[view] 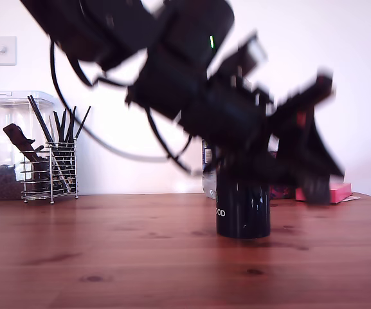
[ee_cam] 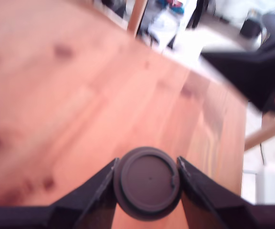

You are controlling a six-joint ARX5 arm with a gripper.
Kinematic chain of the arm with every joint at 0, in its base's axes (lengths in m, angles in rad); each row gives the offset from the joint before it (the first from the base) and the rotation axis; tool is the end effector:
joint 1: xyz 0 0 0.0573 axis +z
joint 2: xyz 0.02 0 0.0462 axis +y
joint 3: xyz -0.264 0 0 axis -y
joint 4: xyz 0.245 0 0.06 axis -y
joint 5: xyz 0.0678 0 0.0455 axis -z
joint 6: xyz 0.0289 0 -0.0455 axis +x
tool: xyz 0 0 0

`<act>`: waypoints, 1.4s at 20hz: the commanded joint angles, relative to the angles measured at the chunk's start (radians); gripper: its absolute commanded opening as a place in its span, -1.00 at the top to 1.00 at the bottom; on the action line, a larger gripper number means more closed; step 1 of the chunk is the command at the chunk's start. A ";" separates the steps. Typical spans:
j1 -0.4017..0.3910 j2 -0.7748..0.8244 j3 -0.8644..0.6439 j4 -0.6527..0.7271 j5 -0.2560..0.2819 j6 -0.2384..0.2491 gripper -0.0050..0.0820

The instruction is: Pick up the coffee capsules from the table one by one and drop them inside the nearest coffee cup

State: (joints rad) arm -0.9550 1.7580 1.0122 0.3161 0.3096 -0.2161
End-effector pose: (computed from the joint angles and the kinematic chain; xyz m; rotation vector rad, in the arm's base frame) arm 0.2103 -0.3124 0.2010 -0.0383 0.5667 -1.1886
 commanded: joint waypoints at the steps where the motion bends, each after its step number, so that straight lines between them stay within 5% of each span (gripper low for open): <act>1: 0.015 -0.015 -0.002 0.006 -0.050 0.047 0.32; 3: 0.043 -0.029 0.018 0.005 -0.100 0.100 0.32; 7: 0.107 -0.029 0.079 -0.002 -0.109 0.140 0.32; 14: 0.195 -0.005 0.195 -0.076 -0.108 0.142 0.32; 28: 0.216 0.282 0.535 -0.477 -0.100 0.142 0.32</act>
State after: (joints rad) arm -0.7410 2.0014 1.5486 -0.1593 0.2085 -0.0784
